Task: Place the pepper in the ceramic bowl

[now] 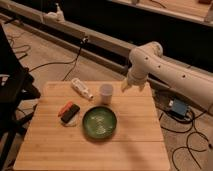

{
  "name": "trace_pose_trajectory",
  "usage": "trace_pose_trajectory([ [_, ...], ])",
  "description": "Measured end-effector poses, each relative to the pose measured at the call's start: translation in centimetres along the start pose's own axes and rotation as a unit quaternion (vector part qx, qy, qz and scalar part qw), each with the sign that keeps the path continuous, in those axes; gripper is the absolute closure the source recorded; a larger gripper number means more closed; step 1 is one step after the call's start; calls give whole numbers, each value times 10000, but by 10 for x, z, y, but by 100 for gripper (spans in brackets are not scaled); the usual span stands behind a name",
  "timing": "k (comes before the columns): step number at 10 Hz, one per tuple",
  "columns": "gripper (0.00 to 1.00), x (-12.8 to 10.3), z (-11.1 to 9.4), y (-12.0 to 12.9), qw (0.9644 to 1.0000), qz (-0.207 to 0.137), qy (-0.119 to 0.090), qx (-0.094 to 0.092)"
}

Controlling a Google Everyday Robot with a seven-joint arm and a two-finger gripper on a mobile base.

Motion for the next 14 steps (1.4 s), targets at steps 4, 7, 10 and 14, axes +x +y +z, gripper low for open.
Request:
trace_pose_trajectory([
  [4, 36, 0, 0, 0, 10000, 0, 2, -1],
  [7, 36, 0, 0, 0, 10000, 0, 2, -1],
  [10, 36, -6, -2, 4, 10000, 92, -31, -8],
  [14, 36, -39, -16, 66, 9986, 312, -141, -409],
])
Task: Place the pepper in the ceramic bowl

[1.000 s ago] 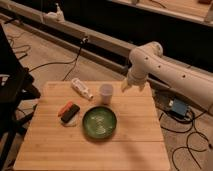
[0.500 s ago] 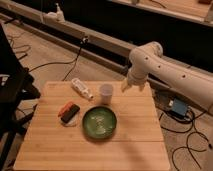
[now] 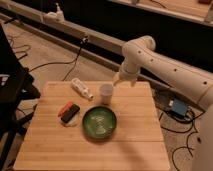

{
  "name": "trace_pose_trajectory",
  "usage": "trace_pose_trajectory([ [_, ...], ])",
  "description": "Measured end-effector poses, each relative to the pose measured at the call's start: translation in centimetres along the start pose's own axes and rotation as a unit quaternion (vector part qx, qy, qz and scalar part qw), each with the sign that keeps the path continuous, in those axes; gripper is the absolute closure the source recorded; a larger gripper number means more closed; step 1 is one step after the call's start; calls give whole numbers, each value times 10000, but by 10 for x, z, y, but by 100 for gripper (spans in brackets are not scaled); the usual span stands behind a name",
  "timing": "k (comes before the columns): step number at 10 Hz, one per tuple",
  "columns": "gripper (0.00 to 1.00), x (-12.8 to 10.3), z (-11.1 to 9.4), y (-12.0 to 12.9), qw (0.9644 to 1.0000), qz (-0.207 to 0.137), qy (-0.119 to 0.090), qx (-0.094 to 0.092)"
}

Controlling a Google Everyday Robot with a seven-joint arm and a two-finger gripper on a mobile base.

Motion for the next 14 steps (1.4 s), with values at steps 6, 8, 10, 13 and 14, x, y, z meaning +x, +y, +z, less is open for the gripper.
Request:
trace_pose_trajectory([
  [6, 36, -15, 6, 114, 9978, -622, -17, -236],
  [8, 36, -5, 19, 170, 9933, -1129, 50, -252],
  [10, 36, 8, 30, 214, 9879, -1515, 81, -315],
  [13, 36, 28, 45, 246, 9827, -1807, 183, -351],
  [14, 36, 27, 45, 243, 9832, -1790, 170, -331],
])
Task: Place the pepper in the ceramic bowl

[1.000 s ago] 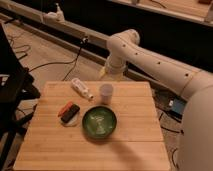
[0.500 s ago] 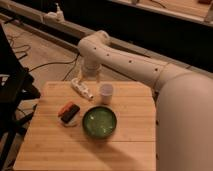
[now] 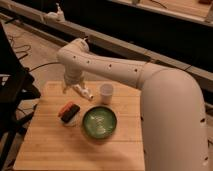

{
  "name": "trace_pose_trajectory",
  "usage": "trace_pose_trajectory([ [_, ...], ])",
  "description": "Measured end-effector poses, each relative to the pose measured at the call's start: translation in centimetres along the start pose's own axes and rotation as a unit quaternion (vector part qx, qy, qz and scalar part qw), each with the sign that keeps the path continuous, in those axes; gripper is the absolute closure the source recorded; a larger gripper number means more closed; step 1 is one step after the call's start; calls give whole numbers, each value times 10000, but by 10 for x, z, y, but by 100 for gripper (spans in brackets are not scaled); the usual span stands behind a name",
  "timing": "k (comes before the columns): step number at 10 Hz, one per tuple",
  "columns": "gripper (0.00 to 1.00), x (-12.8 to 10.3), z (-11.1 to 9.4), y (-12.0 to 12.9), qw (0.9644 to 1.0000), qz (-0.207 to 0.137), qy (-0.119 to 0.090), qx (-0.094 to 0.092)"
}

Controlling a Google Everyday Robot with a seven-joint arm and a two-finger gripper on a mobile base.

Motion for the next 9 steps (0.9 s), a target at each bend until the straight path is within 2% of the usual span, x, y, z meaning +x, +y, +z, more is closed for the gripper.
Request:
trace_pose_trajectory([
  [4, 36, 1, 1, -2, 10000, 36, 32, -6],
  [6, 36, 1, 14, -8, 9999, 105, 119, -45],
  [9, 36, -10, 53, 23, 9987, -202, 311, -357],
])
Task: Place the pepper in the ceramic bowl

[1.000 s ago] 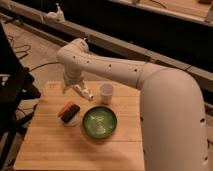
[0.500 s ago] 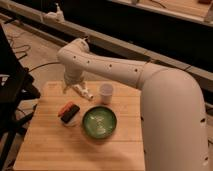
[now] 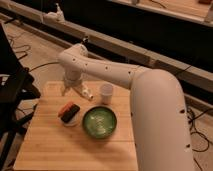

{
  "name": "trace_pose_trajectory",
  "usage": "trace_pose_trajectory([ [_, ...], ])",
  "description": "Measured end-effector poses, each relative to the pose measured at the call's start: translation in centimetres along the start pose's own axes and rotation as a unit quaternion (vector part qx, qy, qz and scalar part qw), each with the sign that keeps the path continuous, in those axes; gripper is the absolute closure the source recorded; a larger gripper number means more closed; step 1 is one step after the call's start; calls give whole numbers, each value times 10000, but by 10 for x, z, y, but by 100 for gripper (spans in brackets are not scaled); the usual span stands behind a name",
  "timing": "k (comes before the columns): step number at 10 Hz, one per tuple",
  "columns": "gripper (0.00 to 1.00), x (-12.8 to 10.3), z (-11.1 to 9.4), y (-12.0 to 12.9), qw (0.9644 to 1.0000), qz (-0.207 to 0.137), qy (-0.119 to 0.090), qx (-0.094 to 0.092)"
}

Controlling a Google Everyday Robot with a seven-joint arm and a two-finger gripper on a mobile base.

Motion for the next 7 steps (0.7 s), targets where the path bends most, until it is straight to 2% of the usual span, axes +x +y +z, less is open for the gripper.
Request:
trace_pose_trajectory([
  [3, 36, -10, 38, 21, 9991, -208, 263, -264],
  [7, 36, -19, 72, 27, 9976, -226, 504, -408],
])
